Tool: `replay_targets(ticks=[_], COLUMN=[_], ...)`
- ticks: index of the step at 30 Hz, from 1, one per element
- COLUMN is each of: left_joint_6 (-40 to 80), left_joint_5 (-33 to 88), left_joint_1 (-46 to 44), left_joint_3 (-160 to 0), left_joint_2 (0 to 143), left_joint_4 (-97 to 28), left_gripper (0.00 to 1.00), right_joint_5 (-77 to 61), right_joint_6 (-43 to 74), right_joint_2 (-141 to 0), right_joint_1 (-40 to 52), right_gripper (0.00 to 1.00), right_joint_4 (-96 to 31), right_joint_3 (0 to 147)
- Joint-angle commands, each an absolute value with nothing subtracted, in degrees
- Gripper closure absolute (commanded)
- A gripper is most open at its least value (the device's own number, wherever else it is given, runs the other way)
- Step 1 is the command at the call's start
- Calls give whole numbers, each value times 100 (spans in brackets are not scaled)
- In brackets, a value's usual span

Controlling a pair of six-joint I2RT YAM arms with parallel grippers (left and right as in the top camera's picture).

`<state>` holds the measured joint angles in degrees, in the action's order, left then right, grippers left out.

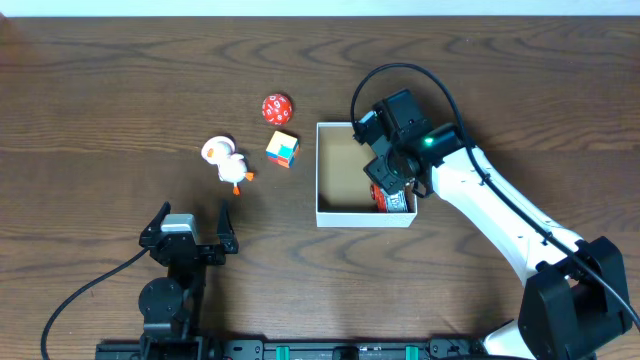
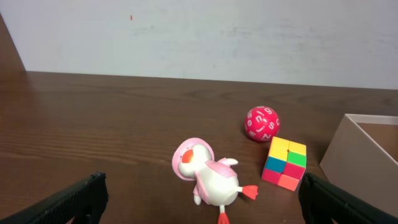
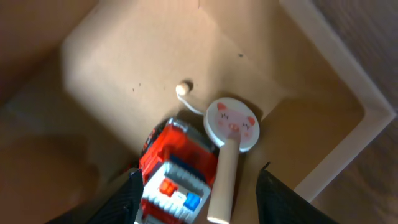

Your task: Pack container

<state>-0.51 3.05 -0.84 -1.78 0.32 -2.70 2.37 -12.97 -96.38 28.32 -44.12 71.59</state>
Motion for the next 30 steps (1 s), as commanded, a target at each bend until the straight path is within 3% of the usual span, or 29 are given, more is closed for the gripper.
replay_targets(ticks=[1, 7, 11, 14, 30], left_joint_6=[-148, -150, -148, -150, -150], left_joint_5=[305, 305, 305, 303, 305], left_joint_1=[-56, -56, -56, -56, -56], left_joint_3=[-23, -23, -23, -23, -23], left_joint_2=[23, 23, 23, 23, 23], left_joint_4=[-362, -362, -362, -362, -351], left_gripper=[2, 2, 2, 2, 2], right_joint_5=[408, 1566, 1557, 1544, 1542], right_joint_6=[-635, 707, 775, 766, 768], right_joint_2=[-9489, -9011, -8892, -8895, -8895], right_joint_1=[2764, 2187, 1649, 1367, 1090], right_gripper=[34, 16, 12, 2, 1], right_joint_4=[-4167, -3951, -4213, -4471, -4626], right_joint_3=[7179, 7179, 7179, 7179, 7179])
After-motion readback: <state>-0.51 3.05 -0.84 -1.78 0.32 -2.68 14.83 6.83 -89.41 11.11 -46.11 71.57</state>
